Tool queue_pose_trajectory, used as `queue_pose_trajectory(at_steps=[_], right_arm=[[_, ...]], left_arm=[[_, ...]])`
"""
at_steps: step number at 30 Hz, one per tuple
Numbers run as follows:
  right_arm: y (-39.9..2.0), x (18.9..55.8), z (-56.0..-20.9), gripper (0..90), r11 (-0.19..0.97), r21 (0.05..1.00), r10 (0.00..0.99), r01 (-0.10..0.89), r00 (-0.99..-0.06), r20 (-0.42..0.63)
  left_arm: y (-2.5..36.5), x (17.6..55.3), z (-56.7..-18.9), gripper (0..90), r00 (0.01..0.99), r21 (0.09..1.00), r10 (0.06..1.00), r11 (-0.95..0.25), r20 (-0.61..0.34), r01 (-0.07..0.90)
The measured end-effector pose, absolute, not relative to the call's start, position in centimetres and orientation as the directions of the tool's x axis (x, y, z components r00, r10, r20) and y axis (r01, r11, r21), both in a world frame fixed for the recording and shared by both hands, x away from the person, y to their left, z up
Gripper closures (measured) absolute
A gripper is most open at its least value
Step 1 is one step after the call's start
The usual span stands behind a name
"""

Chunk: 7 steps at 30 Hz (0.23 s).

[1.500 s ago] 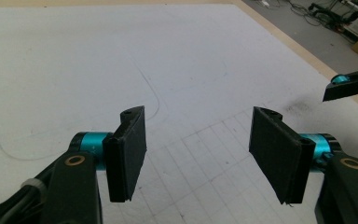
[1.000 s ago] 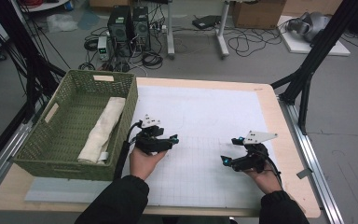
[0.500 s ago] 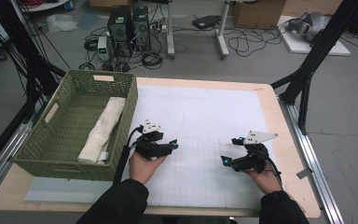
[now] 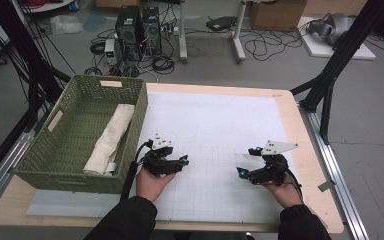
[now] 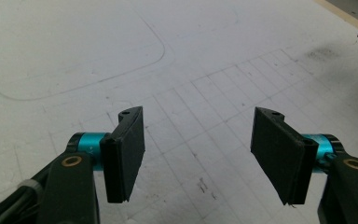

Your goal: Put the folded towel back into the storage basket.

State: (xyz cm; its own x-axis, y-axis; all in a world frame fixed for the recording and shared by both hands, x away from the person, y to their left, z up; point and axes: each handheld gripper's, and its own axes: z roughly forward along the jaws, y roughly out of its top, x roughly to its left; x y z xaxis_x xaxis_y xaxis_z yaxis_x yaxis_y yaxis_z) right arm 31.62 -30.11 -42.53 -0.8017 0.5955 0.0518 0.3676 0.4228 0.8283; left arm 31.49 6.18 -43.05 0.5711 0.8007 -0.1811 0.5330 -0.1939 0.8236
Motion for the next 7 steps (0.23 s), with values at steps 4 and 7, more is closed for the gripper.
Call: queue_pose_trajectory(at_steps=[4, 7], right_arm=[[-30.02, 31.52, -42.52, 11.8, 0.427, 0.826, 0.594, 0.368, -0.803, 0.051], [-29.97, 31.48, -42.48, 11.8, 0.425, 0.829, 0.594, 0.364, -0.803, 0.048]], left_arm=[[6.24, 31.36, -43.45, 35.1, 0.569, 0.821, 0.801, -0.191, -0.186, 0.538], [6.24, 31.37, -43.50, 35.1, 0.574, 0.822, 0.799, -0.199, -0.178, 0.533]])
